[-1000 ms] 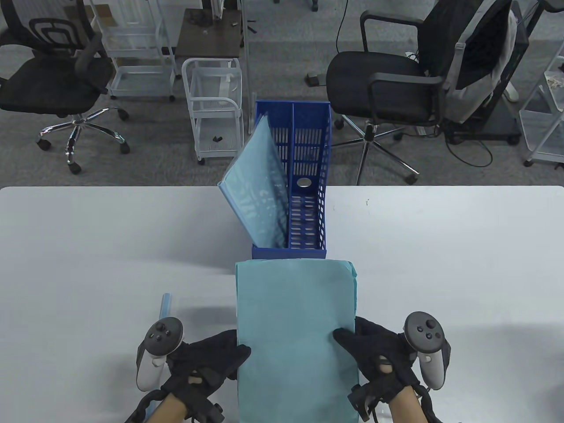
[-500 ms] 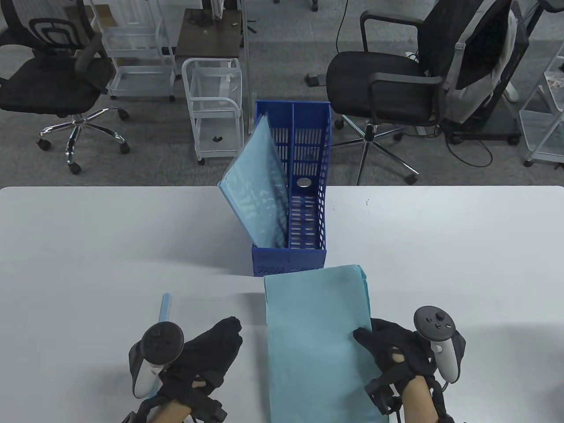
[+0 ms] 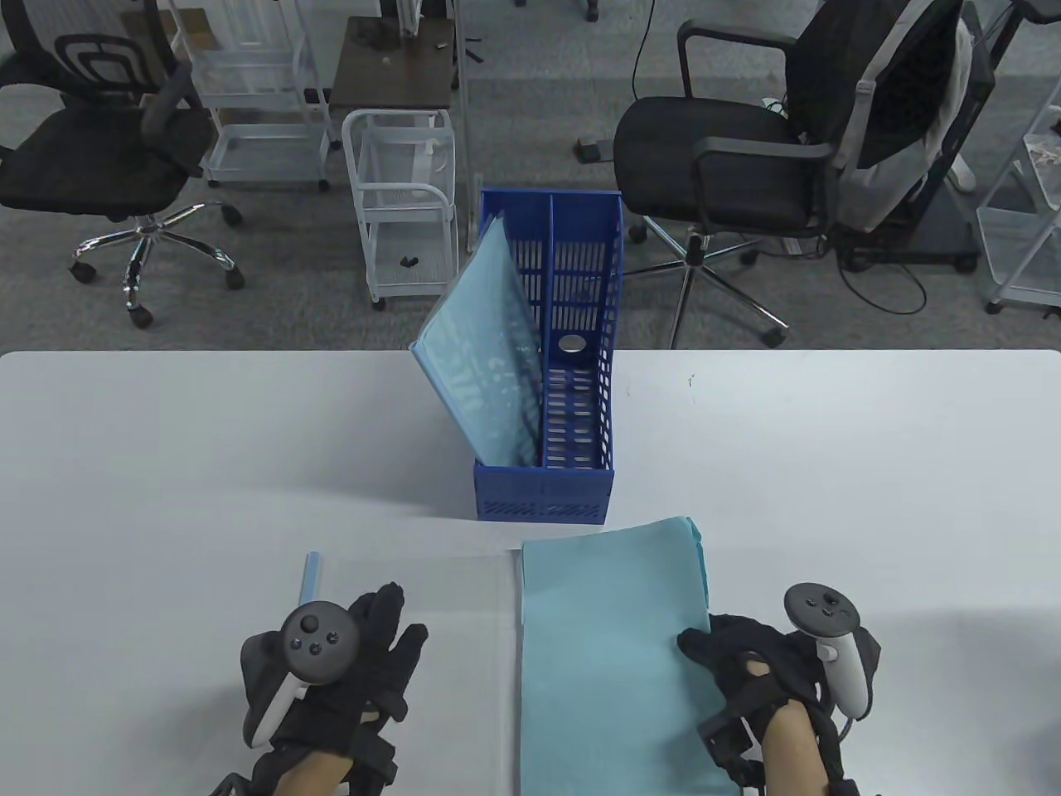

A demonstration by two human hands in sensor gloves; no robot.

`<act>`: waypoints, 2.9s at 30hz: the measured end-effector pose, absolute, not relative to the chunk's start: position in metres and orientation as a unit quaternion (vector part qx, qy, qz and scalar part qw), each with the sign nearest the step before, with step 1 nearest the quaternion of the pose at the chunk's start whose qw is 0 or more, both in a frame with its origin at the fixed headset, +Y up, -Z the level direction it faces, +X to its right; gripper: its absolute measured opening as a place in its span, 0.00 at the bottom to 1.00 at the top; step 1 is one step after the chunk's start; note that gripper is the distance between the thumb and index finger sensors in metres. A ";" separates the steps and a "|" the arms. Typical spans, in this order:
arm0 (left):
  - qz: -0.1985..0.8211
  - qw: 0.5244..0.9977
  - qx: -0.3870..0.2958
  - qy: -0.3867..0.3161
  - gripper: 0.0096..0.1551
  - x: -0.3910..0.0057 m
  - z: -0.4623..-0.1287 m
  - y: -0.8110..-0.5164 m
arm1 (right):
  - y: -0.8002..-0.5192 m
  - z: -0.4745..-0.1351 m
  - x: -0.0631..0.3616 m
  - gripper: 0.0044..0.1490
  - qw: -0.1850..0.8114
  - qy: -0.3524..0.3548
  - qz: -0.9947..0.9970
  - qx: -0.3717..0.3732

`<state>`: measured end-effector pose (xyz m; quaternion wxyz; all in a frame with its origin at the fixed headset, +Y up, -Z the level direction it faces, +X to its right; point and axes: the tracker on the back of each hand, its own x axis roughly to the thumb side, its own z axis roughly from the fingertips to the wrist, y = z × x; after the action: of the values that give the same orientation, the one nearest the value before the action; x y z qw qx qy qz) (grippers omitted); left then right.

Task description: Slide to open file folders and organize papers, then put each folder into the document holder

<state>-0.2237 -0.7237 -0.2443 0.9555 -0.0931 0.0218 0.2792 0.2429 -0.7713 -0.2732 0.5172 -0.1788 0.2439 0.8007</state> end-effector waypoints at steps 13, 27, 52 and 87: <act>0.242 0.955 -0.154 0.070 0.42 -0.227 -0.246 -0.727 | -0.764 -0.270 0.236 0.32 0.402 0.244 0.861 -0.195; 0.145 0.959 -0.212 0.121 0.44 -0.223 -0.247 -0.734 | -0.740 -0.259 0.192 0.51 0.108 0.176 0.967 -0.148; 0.102 0.959 -0.232 0.126 0.45 -0.220 -0.252 -0.742 | -0.750 -0.261 0.167 0.52 -0.010 0.211 0.970 -0.120; 0.478 0.802 -0.347 -0.091 0.44 -0.163 -0.250 -0.779 | -0.750 -0.265 0.166 0.52 -0.018 0.209 0.972 -0.109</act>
<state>-0.1627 -0.7792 -0.2499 0.8022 -0.3467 -0.0909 0.4775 0.1662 -0.7496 -0.2649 -0.0176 -0.1093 0.2085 0.9717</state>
